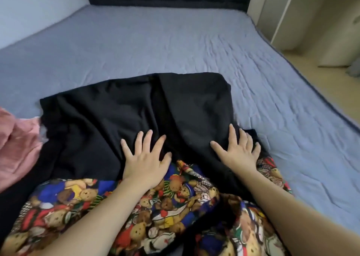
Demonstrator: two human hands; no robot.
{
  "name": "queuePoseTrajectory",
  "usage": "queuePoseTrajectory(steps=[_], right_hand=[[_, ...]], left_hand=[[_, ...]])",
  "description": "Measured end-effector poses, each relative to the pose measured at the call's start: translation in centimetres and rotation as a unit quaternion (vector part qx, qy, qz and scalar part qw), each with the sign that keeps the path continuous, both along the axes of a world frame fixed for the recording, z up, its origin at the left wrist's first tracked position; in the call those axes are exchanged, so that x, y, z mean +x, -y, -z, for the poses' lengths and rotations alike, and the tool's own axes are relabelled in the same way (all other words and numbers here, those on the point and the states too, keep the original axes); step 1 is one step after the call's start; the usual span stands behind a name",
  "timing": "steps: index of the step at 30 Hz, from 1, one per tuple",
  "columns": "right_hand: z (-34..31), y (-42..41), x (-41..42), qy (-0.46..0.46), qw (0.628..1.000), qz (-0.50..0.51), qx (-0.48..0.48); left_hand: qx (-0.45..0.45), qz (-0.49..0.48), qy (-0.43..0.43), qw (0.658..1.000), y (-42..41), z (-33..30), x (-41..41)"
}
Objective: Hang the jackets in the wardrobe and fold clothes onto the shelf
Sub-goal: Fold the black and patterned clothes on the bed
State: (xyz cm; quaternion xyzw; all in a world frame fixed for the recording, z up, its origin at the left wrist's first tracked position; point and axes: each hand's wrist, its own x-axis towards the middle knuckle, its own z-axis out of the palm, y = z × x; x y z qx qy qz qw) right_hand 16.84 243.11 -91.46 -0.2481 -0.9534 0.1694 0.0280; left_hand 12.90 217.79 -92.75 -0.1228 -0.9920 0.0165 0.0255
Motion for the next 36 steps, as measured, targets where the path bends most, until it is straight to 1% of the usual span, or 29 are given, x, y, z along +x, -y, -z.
queuePoseTrajectory(steps=[3,5,6,7,8,9,10,11,12,13,15,16,17,18,19,20,21,22,23,24,26,27,28,29,30,32,33,34,36], right_hand=[[-1.3,-0.6,0.4,-0.056,0.997,-0.004,-0.054],[-2.6,-0.5,1.2,-0.097,0.993,0.034,-0.055],[-3.3,-0.6,1.7,-0.09,0.994,0.048,-0.036],[-4.1,-0.8,2.1,-0.057,0.997,0.046,-0.015],[-5.1,-1.0,2.6,-0.009,0.999,0.033,-0.007],[-6.3,-1.3,2.8,0.04,0.999,0.012,-0.017],[-7.5,-1.6,2.9,0.087,0.995,-0.009,-0.038],[-8.6,-2.0,2.8,0.129,0.989,-0.025,-0.07],[-9.8,-2.5,2.6,0.168,0.978,-0.031,-0.122],[-11.0,-2.9,2.2,0.202,0.957,-0.017,-0.206],[-13.8,-3.5,0.5,0.234,0.885,0.029,-0.401],[-15.2,-3.9,-0.9,0.2,0.85,0.041,-0.485],[-16.9,-4.5,-2.7,0.124,0.818,0.046,-0.56],[-18.7,-5.1,-4.9,0.02,0.781,0.037,-0.623],[-20.5,-5.7,-7.1,-0.085,0.736,0.03,-0.67],[-22.3,-6.0,-9.3,-0.164,0.698,0.027,-0.697],[-23.6,-5.9,-11.1,-0.211,0.692,0.025,-0.69],[-24.0,-5.4,-12.6,-0.222,0.726,0.017,-0.651],[-23.4,-4.9,-13.7,-0.206,0.781,0.015,-0.589],[-21.7,-4.3,-14.1,-0.171,0.839,0.012,-0.516],[-16.0,-3.5,-14.3,-0.076,0.935,0.005,-0.347],[-12.3,-3.1,-13.5,-0.005,0.964,-0.009,-0.264],[-8.4,-2.7,-12.3,0.051,0.982,-0.023,-0.178],[-4.9,-2.3,-11.0,0.07,0.992,-0.036,-0.095],[-2.3,-1.8,-10.0,0.054,0.997,-0.042,-0.028],[0.0,-1.4,-9.5,-0.037,0.998,-0.034,0.024],[0.1,-1.7,-10.0,-0.076,0.997,-0.022,0.006],[-0.2,-2.2,-10.3,-0.091,0.995,-0.006,-0.042],[-1.7,-3.9,-11.0,-0.099,0.975,0.056,-0.192]], left_hand=[[0.111,-0.004,0.012,0.994,-0.7,-1.5,0.1],[0.194,-0.004,0.015,0.981,-2.6,-3.6,0.2],[0.227,-0.001,0.044,0.973,-3.8,-4.8,0.2],[0.276,-0.005,0.11,0.955,-4.9,-5.9,0.2],[0.341,-0.021,0.199,0.919,-6.0,-7.0,0.2],[0.402,-0.049,0.278,0.871,-7.0,-8.0,0.2],[0.431,-0.074,0.323,0.84,-7.6,-8.7,0.0],[0.42,-0.088,0.343,0.836,-7.9,-9.4,-0.3],[0.378,-0.097,0.371,0.843,-7.9,-10.2,-0.7],[0.32,-0.101,0.423,0.841,-7.8,-11.2,-1.3],[0.265,-0.09,0.534,0.798,-8.2,-14.1,-3.4],[0.291,-0.086,0.555,0.775,-8.6,-16.1,-5.1],[0.372,-0.088,0.541,0.749,-8.9,-18.4,-7.5],[0.491,-0.087,0.499,0.709,-9.1,-20.6,-10.4],[0.616,-0.071,0.439,0.651,-9.3,-22.8,-13.5],[0.71,-0.058,0.364,0.6,-9.4,-25.0,-16.4],[0.756,-0.056,0.29,0.585,-9.4,-26.7,-18.5],[0.748,-0.058,0.232,0.618,-9.5,-27.3,-20.0],[0.7,-0.056,0.198,0.684,-9.5,-26.8,-20.7],[0.632,-0.042,0.184,0.752,-9.6,-25.0,-20.9],[0.466,0.019,0.206,0.86,-9.8,-18.4,-19.8],[0.353,0.035,0.235,0.905,-9.3,-14.0,-18.2],[0.234,0.029,0.235,0.943,-8.4,-9.0,-16.3],[0.136,0.028,0.181,0.974,-7.4,-4.7,-14.2],[0.079,0.033,0.112,0.99,-6.6,-1.8,-12.9],[0.074,0.032,0.049,0.996,-5.8,0.6,-12.5],[0.087,0.038,0.05,0.994,-5.9,0.6,-13.3],[0.091,0.043,0.06,0.993,-6.1,0.4,-13.9],[0.067,0.036,0.064,0.995,-6.3,-0.2,-14.1]])
